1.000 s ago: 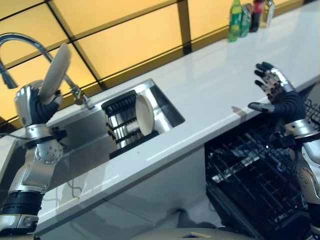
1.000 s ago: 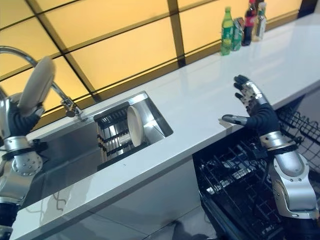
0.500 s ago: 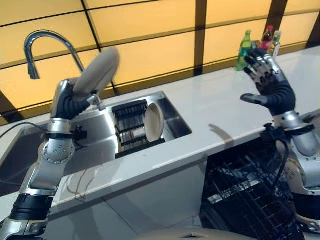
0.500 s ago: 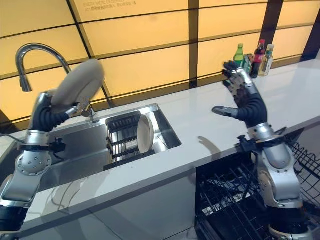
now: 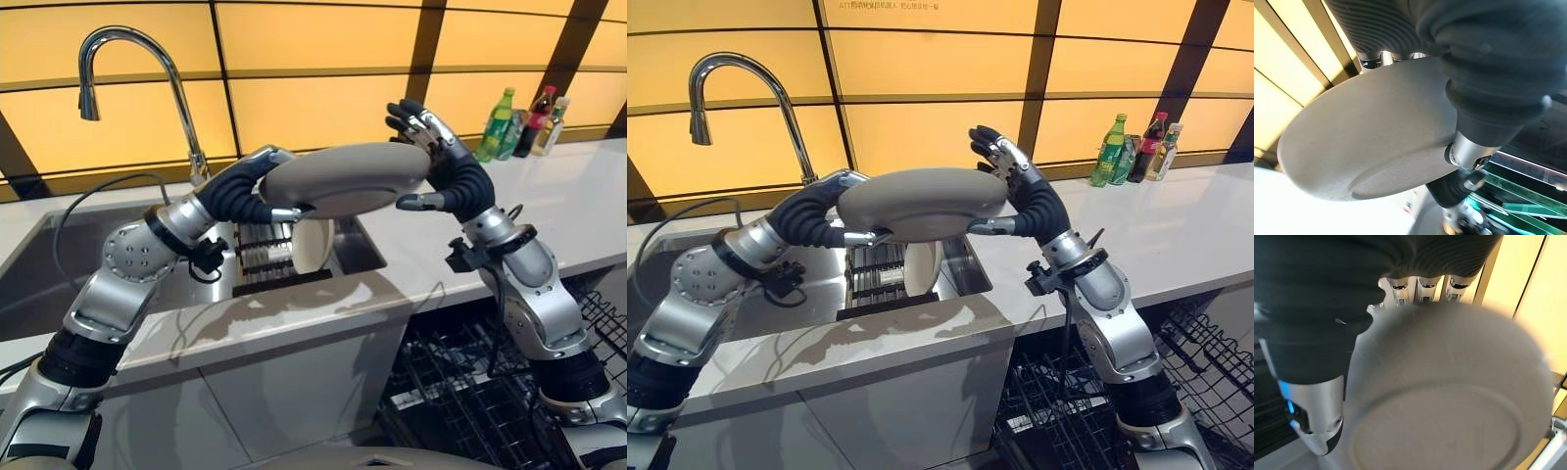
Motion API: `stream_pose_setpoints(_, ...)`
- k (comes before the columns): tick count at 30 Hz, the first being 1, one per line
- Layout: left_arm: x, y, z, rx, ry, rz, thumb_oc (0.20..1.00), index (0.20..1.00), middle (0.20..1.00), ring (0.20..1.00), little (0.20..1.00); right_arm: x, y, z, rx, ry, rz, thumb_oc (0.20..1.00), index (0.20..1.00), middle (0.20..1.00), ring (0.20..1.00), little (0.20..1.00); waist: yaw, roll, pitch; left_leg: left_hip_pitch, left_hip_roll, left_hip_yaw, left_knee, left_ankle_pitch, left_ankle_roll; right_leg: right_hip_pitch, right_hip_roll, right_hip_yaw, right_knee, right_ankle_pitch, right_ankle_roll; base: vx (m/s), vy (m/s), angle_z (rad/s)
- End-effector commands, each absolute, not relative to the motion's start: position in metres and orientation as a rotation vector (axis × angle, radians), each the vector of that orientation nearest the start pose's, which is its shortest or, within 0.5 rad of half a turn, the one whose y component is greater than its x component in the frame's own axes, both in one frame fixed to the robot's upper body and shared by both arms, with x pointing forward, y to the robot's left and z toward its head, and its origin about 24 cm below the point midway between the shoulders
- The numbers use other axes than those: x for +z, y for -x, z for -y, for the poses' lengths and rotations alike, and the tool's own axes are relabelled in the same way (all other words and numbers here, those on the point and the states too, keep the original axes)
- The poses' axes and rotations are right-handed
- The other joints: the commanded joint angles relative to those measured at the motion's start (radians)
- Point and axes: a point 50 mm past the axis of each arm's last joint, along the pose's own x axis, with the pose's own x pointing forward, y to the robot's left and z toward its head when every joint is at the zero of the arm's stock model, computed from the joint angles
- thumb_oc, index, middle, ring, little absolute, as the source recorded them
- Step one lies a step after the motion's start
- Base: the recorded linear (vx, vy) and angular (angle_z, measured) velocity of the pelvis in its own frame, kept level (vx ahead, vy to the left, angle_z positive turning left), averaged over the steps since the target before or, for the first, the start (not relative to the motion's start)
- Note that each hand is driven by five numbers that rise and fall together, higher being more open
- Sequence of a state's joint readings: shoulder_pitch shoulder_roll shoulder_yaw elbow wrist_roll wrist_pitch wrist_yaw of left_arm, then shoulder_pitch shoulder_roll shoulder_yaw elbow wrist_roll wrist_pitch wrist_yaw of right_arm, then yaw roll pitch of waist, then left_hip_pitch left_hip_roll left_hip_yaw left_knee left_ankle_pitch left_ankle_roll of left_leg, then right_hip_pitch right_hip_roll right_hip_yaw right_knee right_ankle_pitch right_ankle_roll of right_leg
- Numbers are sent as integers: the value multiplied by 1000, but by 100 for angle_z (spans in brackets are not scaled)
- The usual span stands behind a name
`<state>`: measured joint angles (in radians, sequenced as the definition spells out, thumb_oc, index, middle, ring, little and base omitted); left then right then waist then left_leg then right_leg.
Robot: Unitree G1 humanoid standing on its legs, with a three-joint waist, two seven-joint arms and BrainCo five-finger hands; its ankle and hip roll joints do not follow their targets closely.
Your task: Pick up plates and place into dishwasher.
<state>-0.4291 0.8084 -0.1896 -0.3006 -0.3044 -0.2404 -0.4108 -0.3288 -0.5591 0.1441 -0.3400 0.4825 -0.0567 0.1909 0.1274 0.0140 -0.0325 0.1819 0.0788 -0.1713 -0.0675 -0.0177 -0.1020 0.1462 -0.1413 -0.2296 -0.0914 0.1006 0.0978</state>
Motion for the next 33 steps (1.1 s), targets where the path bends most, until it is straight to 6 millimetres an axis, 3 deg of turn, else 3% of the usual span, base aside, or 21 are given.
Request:
stream_pose_setpoints(1,253,-260,-147,-816,-662,763,200,200,200,200,200,240,-263,138,622,144,744,1000,1000,1000,1000,1000,14,24,-37,-66,7,43,-11,75,13,7,-25,12,116,-114,14,0,0,0)
stream_pose_setpoints(7,258,-263,-145,-827,-660,759,200,200,200,200,200,237,-259,125,770,150,712,1000,1000,1000,1000,1000,13,18,-37,-71,9,52,-14,75,14,2,-27,12,117,-115,15,0,0,0)
stream_pose_setpoints(10,259,-263,-146,-844,-668,763,200,200,200,200,200,234,-252,112,963,118,682,1000,1000,1000,1000,1000,19,10,-34,-70,8,52,-13,74,14,5,-27,7,117,-117,14,22,-22,-1)
stream_pose_setpoints(16,259,-263,-145,-867,-668,755,200,200,200,200,200,233,-244,97,1165,69,673,1000,1000,1000,1000,1000,33,-5,-36,-61,11,51,-13,66,12,20,-23,-5,111,-125,11,37,-39,0)
stream_pose_setpoints(17,258,-263,-144,-871,-670,753,200,200,200,200,200,231,-243,95,1190,85,665,752,752,752,752,752,36,-7,-36,-62,10,50,-13,65,12,21,-23,-6,111,-125,11,18,-41,0)
stream_pose_setpoints(18,259,-263,-144,-873,-671,754,200,200,200,200,200,231,-243,93,1202,103,663,275,275,275,275,275,38,-10,-35,-62,10,49,-13,66,12,21,-22,-8,110,-125,11,12,-40,0)
stream_pose_setpoints(19,259,-263,-144,-875,-669,755,200,200,200,200,200,229,-243,92,1211,110,655,200,200,200,200,200,40,-12,-36,-62,10,50,-13,66,11,21,-22,-10,110,-125,11,5,-34,0)
stream_pose_setpoints(33,257,-265,-147,-871,-639,769,200,200,200,200,200,227,-243,90,1190,104,651,200,200,200,200,200,31,-11,-33,-56,12,59,-16,66,13,26,-22,-6,102,-120,8,0,-2,0)
